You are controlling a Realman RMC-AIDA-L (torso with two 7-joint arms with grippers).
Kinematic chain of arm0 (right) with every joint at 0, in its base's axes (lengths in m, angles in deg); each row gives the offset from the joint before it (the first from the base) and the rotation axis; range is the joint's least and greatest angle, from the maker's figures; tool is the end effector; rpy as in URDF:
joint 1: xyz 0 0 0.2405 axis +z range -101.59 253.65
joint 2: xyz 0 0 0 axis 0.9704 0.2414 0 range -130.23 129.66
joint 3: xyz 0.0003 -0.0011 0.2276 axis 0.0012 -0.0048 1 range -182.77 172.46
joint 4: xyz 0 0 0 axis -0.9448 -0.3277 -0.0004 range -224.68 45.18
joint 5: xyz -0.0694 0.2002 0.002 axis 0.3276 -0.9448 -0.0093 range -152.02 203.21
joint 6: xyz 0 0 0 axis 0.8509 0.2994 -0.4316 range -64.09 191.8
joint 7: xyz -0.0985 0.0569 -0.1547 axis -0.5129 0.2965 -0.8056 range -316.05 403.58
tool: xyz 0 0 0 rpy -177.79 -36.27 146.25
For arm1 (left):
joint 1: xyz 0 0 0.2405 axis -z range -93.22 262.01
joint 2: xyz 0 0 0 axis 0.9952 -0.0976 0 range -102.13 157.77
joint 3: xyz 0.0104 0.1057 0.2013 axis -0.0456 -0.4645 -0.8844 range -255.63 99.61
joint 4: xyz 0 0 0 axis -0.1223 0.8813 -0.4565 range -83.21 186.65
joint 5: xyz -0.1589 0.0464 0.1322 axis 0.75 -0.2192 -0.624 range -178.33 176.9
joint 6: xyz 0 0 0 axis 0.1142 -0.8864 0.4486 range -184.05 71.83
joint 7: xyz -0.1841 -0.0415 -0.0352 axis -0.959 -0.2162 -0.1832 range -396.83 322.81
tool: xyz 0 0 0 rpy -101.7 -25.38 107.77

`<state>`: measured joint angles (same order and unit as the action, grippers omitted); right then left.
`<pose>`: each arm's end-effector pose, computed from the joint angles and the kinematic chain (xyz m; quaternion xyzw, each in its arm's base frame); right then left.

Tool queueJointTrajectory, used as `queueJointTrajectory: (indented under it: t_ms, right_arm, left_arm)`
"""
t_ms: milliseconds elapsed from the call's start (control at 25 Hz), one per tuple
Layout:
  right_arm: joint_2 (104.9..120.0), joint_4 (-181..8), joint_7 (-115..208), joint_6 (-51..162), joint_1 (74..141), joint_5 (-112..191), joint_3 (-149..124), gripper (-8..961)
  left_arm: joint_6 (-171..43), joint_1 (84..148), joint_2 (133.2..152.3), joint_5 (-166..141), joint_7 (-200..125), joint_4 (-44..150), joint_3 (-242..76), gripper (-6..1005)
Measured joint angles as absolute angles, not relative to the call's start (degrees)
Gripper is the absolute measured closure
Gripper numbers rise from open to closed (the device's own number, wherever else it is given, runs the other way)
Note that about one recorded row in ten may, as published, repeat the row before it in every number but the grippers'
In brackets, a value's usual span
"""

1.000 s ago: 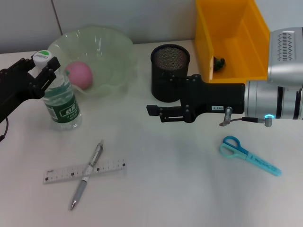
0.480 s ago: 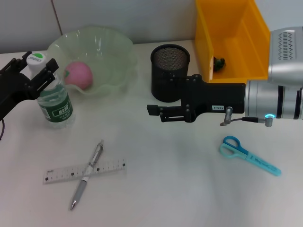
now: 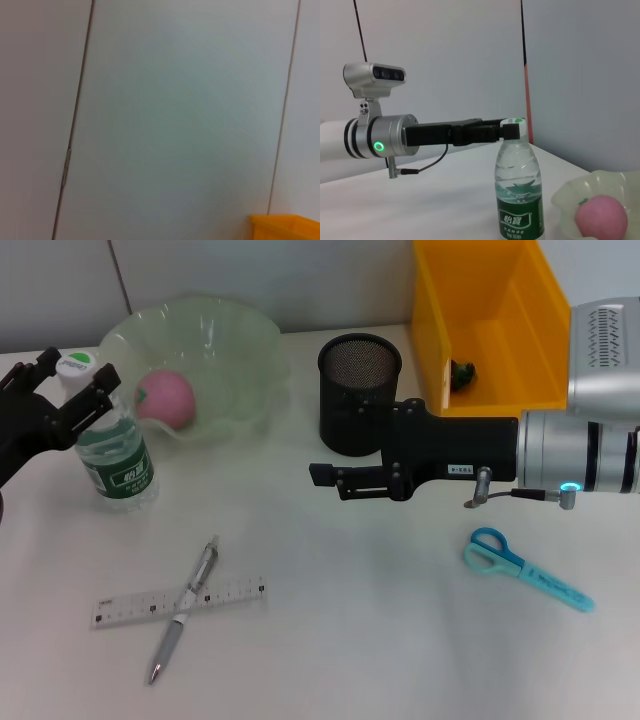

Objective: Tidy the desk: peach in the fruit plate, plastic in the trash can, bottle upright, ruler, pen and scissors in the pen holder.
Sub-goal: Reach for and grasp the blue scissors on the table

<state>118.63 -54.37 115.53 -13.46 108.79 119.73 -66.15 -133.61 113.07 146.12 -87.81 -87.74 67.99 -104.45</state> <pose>0.1727 0.3604 -0.0588 -0.9463 0.1236 0.2614 0.1447 -0.2594 0.3734 0.0083 -0.8004 -0.2321 -0.3851 0.3965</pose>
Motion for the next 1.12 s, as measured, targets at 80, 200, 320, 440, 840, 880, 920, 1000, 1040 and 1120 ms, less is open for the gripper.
queueJointTrajectory:
  t_ms: [80,200,320,440,840,880,920,1000,1040,1120]
  right_arm:
    - [118.63,-54.4,115.5,-13.5,108.7,119.7,-66.1,187]
    - [118.63,-54.4,115.6,-13.5,108.7,119.7,-66.0,187]
    - [118.63,-54.4,115.7,-13.6,108.6,119.7,-65.9,188]
    - [118.63,-54.4,115.7,-13.6,108.5,119.7,-65.8,188]
    - [118.61,-54.2,116.7,-14.2,108.1,119.6,-65.5,188]
    - [118.58,-54.2,116.8,-14.2,108.1,119.6,-65.5,188]
    - [118.52,-54.1,117.1,-14.3,108.1,119.6,-65.5,188]
    - [118.46,-54.1,117.2,-14.5,108.0,119.5,-65.5,188]
    - [118.42,-54.1,117.2,-14.7,107.9,119.5,-65.5,188]
    - [118.35,-54.0,117.5,-15.1,107.8,119.4,-65.5,188]
  left_arm:
    - [-133.9,112.7,145.98,-87.8,-89.1,68.9,-104.5,181]
    - [-135.2,111.0,145.81,-88.1,-93.8,73.0,-105.1,181]
    - [-140.2,107.8,143.96,-89.1,-101.6,78.6,-108.7,181]
    - [-143.5,106.5,142.36,-89.2,-104.7,79.6,-111.0,181]
    - [-156.5,104.0,137.91,-91.4,-112.6,83.7,-116.2,181]
    - [-158.8,104.3,138.66,-95.9,-113.8,86.8,-116.2,181]
    - [-159.4,104.8,139.42,-98.4,-114.0,88.3,-116.2,181]
    - [-159.6,105.2,140.05,-100.1,-114.1,89.3,-116.2,181]
    - [-159.6,105.5,140.4,-101.0,-114.1,89.8,-116.2,181]
    - [-159.8,106.4,141.54,-104.1,-113.8,91.5,-116.4,181]
